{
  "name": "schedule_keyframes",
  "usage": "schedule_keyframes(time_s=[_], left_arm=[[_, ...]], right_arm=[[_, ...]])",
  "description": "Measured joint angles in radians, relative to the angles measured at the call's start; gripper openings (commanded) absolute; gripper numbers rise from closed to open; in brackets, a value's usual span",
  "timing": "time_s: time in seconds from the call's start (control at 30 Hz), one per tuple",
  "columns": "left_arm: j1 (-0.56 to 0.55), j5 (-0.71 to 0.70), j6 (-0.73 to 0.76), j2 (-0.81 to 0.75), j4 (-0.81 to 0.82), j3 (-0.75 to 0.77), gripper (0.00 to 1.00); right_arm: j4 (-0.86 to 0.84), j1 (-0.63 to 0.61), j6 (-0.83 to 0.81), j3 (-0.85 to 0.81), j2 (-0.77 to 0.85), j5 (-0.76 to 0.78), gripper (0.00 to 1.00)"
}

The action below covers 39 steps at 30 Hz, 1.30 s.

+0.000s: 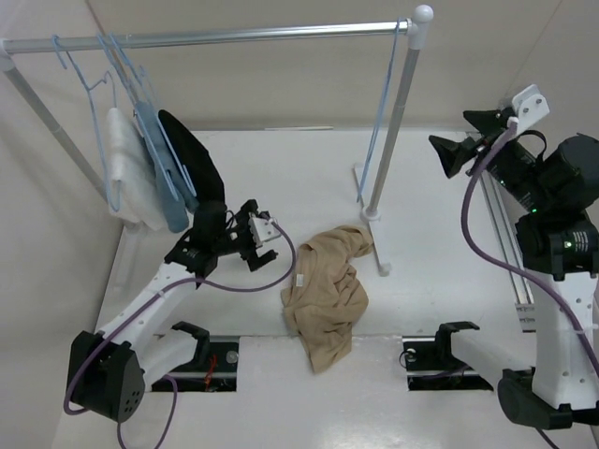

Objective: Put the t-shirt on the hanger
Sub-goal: Grab a hanger with the right arm

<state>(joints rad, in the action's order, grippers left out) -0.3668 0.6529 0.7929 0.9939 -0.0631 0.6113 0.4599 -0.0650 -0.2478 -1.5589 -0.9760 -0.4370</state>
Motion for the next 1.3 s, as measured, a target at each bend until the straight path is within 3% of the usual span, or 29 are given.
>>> schedule_keyframes(time_s=[0.13,0.33,0.5,0.73,0.93,1.03,1.07,1.2,1.3], left_arm=[[0.0,-0.01,-0.124,0.012,0.046,0.009,1.0],[0.0,0.009,-0.219,0.012,0.084,0.01,1.0],[0.0,-0.012,-0.243,0.005,0.101,0.003,1.0],[0.0,-0.033,-0.269,-0.043,0.122,-0.033,1.0],[0.0,-0.032,-0.289,-0.05,0.138,-0.045,1.0],[0.0,-0.032,-0.293,-0.05,0.142,-0.045,1.0],[0.0,-0.032,-0.294,-0.05,0.143,-0.045,1.0],[0.0,-0.033,-0.297,-0.05,0.146,-0.049,1.0],[0.0,-0.033,-0.297,-0.05,0.15,-0.054,1.0]], right_arm=[[-0.047,-0.028,0.09,-0.037,-0.012,-0.153,0.75],[-0.16,-0.187,0.214,-0.109,-0.097,-0.198,0.74],[-0.145,-0.308,0.249,-0.247,-0.246,-0.107,0.73],[-0.094,-0.31,0.28,-0.251,-0.294,0.093,0.73],[-0.12,-0.304,0.322,-0.253,-0.341,0.116,0.68],[-0.129,-0.29,0.351,-0.251,-0.388,0.094,0.57],[-0.134,-0.283,0.359,-0.245,-0.401,0.085,0.45],[-0.151,-0.262,0.386,-0.227,-0.432,0.047,0.16],[-0.183,-0.261,0.407,-0.226,-0.438,0.029,0.01]])
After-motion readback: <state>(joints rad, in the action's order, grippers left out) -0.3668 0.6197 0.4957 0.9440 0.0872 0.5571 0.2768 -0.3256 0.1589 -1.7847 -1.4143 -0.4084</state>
